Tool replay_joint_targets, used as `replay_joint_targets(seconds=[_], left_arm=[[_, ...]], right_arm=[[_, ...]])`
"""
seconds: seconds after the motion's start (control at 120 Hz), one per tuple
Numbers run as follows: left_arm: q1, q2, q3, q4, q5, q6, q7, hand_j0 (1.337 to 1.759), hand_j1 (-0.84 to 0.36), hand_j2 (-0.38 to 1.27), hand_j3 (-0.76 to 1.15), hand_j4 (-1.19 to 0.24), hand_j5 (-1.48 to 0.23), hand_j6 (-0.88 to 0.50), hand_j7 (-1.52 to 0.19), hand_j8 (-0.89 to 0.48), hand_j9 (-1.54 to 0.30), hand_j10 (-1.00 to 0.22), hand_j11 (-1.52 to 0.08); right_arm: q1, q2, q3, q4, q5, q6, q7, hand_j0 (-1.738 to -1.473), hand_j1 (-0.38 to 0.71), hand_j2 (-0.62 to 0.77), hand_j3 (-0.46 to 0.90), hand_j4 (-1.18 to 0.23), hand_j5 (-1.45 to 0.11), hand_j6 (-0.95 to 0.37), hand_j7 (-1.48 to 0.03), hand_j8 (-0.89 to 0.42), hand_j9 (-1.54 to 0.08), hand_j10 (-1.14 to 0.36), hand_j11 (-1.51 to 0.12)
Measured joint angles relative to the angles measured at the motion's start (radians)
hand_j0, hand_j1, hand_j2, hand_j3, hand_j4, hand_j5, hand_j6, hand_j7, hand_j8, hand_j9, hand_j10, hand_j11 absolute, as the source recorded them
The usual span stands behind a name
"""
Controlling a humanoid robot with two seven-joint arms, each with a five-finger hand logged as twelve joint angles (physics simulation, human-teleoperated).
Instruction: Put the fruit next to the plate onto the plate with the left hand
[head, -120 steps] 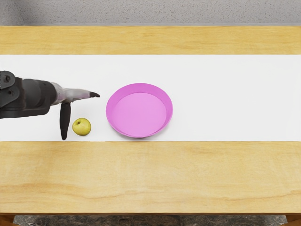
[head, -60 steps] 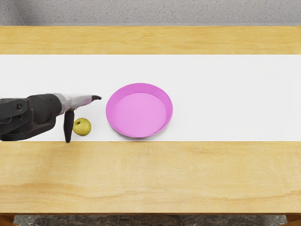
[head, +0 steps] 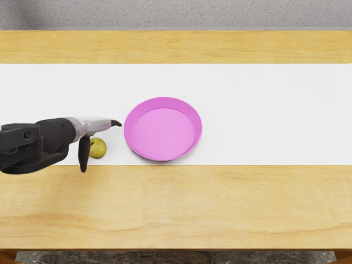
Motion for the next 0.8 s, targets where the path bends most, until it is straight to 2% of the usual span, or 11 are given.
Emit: replay_joint_targets(seconds=[0.15,0.45,0.8], left_arm=[[0.008,0.007,0.002,-0.005,0.034,0.005,0.000,1.658,0.23,0.02,0.00,-0.11,-0.14,-0.11,-0.14,-0.11,-0.14,-0.11,-0.13],[0.035,0.004,0.003,-0.002,0.076,0.038,0.000,1.658,0.06,0.05,0.00,-0.24,-0.31,-0.25,-0.31,-0.25,-0.31,-0.24,-0.31],[0.049,-0.003,0.009,0.000,0.129,0.072,0.000,1.658,0.00,0.06,0.00,-0.30,-0.39,-0.30,-0.39,-0.30,-0.39,-0.30,-0.39]], right_arm=[[0.000,0.000,0.000,0.000,0.000,0.000,0.000,-1.658,-0.33,0.00,0.00,-0.01,-0.02,-0.01,-0.02,-0.01,-0.02,-0.01,-0.02],[0.000,0.000,0.000,0.000,0.000,0.000,0.000,-1.658,-0.33,0.00,0.00,-0.01,-0.02,-0.01,-0.02,-0.01,-0.02,-0.01,-0.02],[0.000,0.000,0.000,0.000,0.000,0.000,0.000,-1.658,-0.33,0.00,0.00,-0.01,-0.02,-0.01,-0.02,-0.01,-0.02,-0.01,-0.02]])
